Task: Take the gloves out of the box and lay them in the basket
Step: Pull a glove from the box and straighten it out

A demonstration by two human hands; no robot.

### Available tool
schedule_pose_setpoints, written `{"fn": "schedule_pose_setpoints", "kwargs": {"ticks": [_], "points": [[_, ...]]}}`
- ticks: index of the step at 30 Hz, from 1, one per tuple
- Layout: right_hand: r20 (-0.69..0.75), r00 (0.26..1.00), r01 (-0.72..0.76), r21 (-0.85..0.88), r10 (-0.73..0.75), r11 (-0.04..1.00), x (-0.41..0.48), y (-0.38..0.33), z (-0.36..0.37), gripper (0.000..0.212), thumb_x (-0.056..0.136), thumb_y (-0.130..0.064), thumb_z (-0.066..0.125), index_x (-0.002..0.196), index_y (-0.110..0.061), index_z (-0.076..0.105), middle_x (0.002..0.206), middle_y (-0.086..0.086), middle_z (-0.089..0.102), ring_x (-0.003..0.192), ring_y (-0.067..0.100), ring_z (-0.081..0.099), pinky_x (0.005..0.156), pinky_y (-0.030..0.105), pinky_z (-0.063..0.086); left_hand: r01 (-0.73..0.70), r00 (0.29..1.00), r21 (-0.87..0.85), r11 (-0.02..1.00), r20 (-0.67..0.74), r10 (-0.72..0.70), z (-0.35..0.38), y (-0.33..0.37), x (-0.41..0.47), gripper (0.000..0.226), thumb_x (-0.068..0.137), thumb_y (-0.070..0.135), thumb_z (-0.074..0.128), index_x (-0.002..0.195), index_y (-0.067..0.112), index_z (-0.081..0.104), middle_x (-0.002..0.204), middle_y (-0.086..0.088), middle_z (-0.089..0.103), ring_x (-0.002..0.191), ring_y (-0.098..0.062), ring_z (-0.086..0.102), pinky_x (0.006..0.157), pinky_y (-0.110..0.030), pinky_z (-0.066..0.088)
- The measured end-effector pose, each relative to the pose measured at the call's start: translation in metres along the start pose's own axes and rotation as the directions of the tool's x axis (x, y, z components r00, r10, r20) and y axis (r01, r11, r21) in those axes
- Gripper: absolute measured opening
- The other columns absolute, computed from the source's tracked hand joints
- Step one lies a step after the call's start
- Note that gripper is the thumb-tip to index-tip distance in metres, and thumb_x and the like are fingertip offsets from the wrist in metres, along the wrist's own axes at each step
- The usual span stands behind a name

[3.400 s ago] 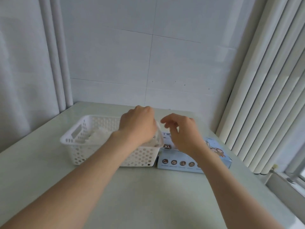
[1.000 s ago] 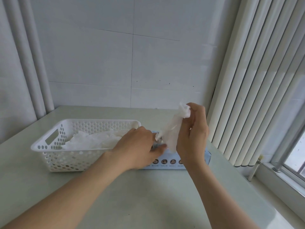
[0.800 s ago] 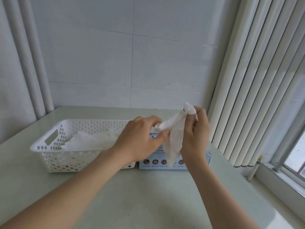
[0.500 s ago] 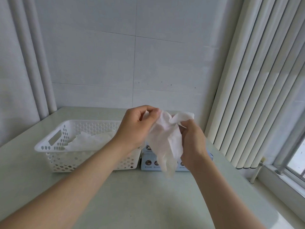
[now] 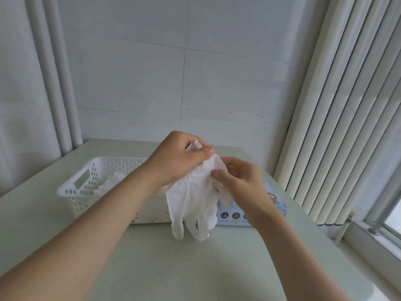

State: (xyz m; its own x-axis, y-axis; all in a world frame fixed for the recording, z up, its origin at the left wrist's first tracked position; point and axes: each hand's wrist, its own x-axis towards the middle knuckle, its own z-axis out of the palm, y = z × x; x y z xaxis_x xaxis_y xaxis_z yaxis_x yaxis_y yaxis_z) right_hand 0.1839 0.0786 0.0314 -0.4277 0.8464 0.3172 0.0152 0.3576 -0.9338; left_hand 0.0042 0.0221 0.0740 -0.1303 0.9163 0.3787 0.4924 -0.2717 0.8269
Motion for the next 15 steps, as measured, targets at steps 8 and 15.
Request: {"fn": "schedule_pose_setpoints", "kwargs": {"ticks": [8, 15], "points": [[-0.08, 0.994, -0.062, 0.105, 0.07, 0.993, 0.003, 0.001, 0.001, 0.022, 0.094, -0.008, 0.057, 0.075, 0.001, 0.065, 0.071, 0.009, 0.053, 0.07, 0.024, 0.047, 0.064, 0.034, 0.036, 0.049, 0.997, 0.082, 0.995, -0.059, -0.044, -0.01, -0.017, 0.008, 0.038, 0.103, 0.04, 0.057, 0.097, 0.006, 0.073, 0.08, -0.017, 0.066, 0.073, -0.018, 0.055, 0.071, -0.033, 0.043], [-0.033, 0.996, -0.083, 0.013, 0.083, 0.996, 0.002, 0.003, 0.002, 0.022, 0.077, -0.018, 0.062, 0.075, 0.003, 0.062, 0.07, 0.009, 0.049, 0.068, 0.025, 0.044, 0.068, 0.041, 0.038, 0.037, 0.973, 0.085, 0.996, -0.23, -0.017, -0.009, -0.013, 0.01, 0.048, 0.109, 0.037, 0.051, 0.087, -0.006, 0.051, 0.069, -0.004, 0.039, 0.063, -0.017, 0.038, 0.064, -0.033, 0.032]]}}
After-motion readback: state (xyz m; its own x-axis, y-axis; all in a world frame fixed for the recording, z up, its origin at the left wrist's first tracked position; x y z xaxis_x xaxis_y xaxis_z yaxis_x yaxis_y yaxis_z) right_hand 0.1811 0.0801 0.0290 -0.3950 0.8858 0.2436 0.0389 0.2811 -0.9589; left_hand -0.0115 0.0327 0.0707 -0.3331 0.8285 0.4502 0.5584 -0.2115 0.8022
